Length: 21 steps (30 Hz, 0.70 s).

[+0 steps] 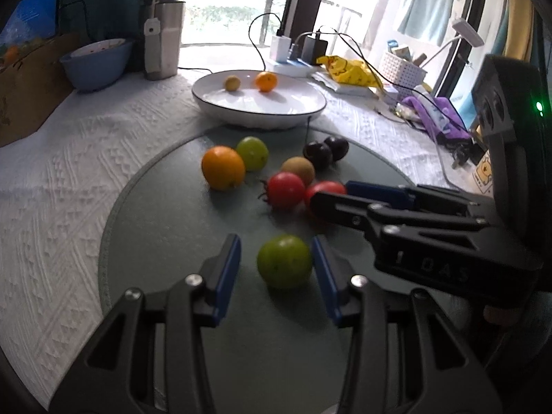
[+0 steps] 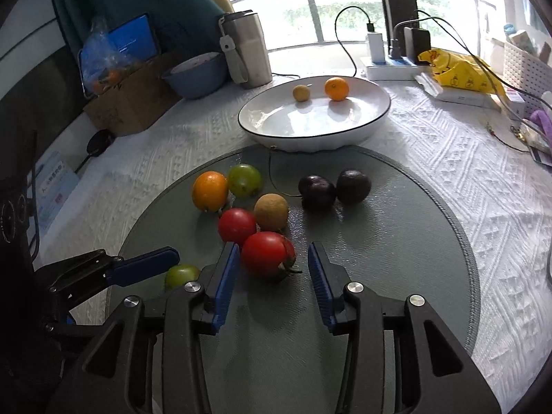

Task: Organize fruits
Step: 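Grasp the red tomato with the right gripper while the left grasps a green fruit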

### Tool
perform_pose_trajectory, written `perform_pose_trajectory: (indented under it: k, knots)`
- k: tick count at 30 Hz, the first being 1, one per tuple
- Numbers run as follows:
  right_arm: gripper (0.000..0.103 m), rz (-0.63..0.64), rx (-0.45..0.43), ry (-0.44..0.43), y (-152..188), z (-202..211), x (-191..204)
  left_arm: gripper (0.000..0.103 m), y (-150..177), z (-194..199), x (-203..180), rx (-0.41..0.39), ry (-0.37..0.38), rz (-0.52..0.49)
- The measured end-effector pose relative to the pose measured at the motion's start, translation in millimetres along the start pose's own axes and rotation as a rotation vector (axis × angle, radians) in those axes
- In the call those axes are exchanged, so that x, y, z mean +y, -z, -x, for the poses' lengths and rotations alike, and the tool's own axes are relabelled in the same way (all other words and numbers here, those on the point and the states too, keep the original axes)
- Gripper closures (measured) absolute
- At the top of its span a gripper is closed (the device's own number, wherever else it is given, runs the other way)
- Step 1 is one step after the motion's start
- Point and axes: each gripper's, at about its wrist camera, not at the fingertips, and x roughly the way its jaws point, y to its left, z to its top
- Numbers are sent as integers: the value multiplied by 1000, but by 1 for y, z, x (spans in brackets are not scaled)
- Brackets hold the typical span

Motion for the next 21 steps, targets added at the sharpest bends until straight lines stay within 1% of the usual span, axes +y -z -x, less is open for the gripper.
perform_pose_trajectory:
  k: [2, 4, 6, 9, 11, 18, 21]
  knots:
    - [59, 9, 9, 0, 0, -3, 1, 59, 0, -1, -1, 1, 2, -9]
    - [59, 17, 17, -3, -1, -5, 2, 63, 1, -1, -3, 0, 4, -24]
    - [59, 26, 19, -1, -1, -6, 3, 70, 1, 0, -5, -3, 6, -37]
    - [60, 38, 22, 0, -1, -7, 5, 71, 1, 0, -5, -6, 7, -41]
    - [66, 40, 22, 3, -1, -7, 5, 71, 1, 2, -3, -9, 6, -37]
    - [66, 45, 13, 11, 0, -3, 6, 71, 0, 8, -2, -25, 5, -37]
    - [68, 45, 4, 16, 0, 1, 5, 71, -2, 11, -3, -32, 7, -40]
